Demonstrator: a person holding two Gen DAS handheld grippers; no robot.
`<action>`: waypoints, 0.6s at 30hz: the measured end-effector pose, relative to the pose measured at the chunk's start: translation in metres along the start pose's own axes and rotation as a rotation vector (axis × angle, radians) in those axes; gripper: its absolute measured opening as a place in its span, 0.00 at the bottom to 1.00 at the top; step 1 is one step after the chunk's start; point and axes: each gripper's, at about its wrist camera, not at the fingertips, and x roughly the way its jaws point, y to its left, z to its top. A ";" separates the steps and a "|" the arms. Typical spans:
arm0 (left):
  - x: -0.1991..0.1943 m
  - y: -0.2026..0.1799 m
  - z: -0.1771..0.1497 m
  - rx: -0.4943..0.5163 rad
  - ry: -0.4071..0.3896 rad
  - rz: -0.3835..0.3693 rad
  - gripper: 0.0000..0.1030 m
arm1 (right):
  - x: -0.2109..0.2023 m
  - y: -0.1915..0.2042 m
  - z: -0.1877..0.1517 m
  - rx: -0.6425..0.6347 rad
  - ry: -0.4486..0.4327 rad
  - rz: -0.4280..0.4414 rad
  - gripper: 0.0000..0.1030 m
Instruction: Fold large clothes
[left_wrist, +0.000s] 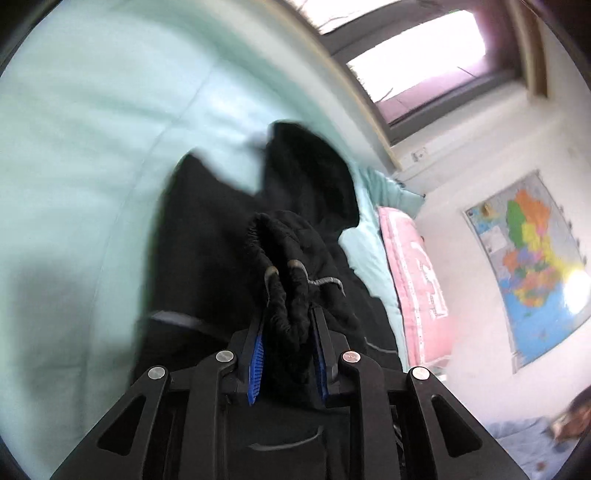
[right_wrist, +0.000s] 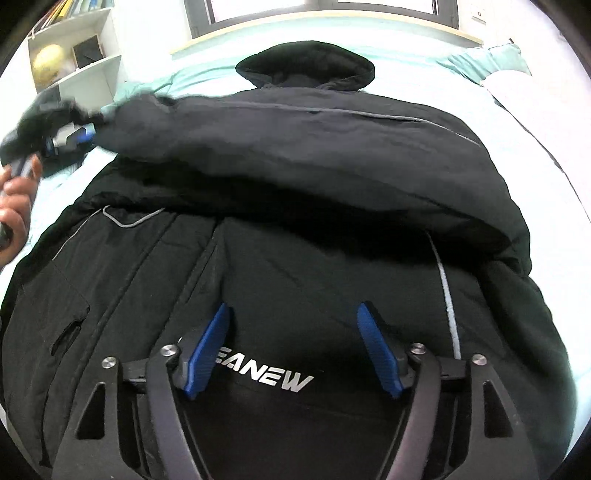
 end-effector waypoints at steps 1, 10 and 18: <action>0.006 0.018 -0.002 -0.037 0.009 0.071 0.22 | 0.001 0.002 0.000 -0.006 -0.003 -0.002 0.76; -0.028 -0.027 -0.016 0.202 -0.086 0.188 0.31 | -0.020 0.002 0.025 0.031 -0.002 0.014 0.77; -0.001 -0.121 -0.029 0.479 -0.099 0.336 0.58 | -0.051 -0.013 0.125 0.094 -0.148 -0.104 0.77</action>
